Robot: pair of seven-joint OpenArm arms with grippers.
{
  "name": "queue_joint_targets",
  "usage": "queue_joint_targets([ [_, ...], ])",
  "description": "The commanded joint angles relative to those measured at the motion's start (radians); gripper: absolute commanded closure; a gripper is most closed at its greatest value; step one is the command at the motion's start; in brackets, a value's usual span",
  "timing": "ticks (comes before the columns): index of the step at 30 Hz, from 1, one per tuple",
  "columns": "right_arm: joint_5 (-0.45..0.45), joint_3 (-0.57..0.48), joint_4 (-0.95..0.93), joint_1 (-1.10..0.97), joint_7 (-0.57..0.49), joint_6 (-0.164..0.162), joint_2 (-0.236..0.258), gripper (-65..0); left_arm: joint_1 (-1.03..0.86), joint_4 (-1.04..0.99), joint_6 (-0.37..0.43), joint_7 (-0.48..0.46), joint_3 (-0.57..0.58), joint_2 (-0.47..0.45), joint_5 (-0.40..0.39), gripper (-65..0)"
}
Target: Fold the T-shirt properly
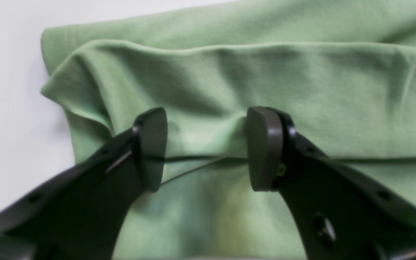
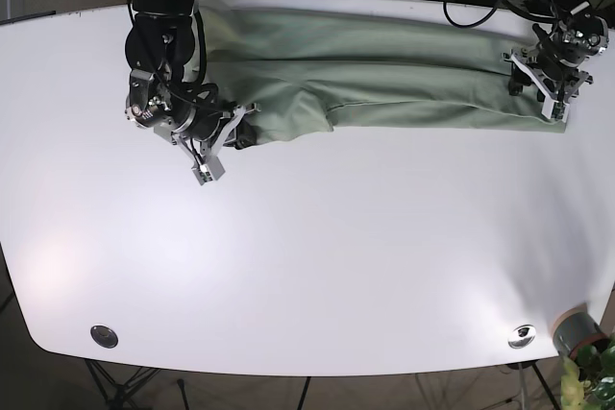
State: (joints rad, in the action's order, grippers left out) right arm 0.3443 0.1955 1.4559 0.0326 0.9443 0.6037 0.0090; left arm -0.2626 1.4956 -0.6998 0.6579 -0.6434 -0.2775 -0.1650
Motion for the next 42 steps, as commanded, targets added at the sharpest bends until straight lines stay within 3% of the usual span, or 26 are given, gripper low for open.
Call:
queue_joint_targets([
  [1, 0.019, 0.005, 0.108, -0.009, -0.02, 0.006, 0.004, -1.9, 0.003, 0.006, 0.002, 0.006, -0.003, -0.015, 0.012, -31.8],
  [13, 0.019, 0.008, 0.54, -0.207, 0.061, 0.005, 0.003, -1.7, 0.004, 0.004, 0.002, 0.006, 0.001, -0.016, 0.014, -31.8],
  [16, 0.019, 0.035, 0.563, -0.26, 0.061, 0.005, 0.001, -1.7, 0.004, 0.004, 0.002, 0.006, 0.001, -0.016, 0.014, -31.8],
  [21, 0.052, 0.158, 0.563, -0.333, 0.06, 0.014, -0.045, -1.7, 0.004, 0.0, 0.002, 0.006, 0.003, -0.021, 0.014, -31.8],
  [27, 0.155, 0.229, 0.563, -0.422, 0.061, 0.008, -0.024, -1.7, 0.047, -0.082, 0.002, 0.006, -0.003, -0.024, 0.014, -31.8],
  [34, 0.157, 0.256, 0.555, -0.468, 0.055, 0.008, -0.013, -2.7, 0.059, -0.111, 0.002, 0.006, -0.003, -0.05, 0.012, -31.8],
  [37, 0.157, 0.269, 0.563, -0.469, 0.06, 0.006, -0.011, -8.6, 0.061, -0.106, 0.002, 0.006, -0.002, -0.05, 0.012, -31.8],
  [42, 0.167, 0.262, 0.587, -0.481, 0.06, 0.014, -0.011, -36.5, 0.061, -0.106, 0.002, 0.006, 0.001, -0.05, 0.011, -31.8],
])
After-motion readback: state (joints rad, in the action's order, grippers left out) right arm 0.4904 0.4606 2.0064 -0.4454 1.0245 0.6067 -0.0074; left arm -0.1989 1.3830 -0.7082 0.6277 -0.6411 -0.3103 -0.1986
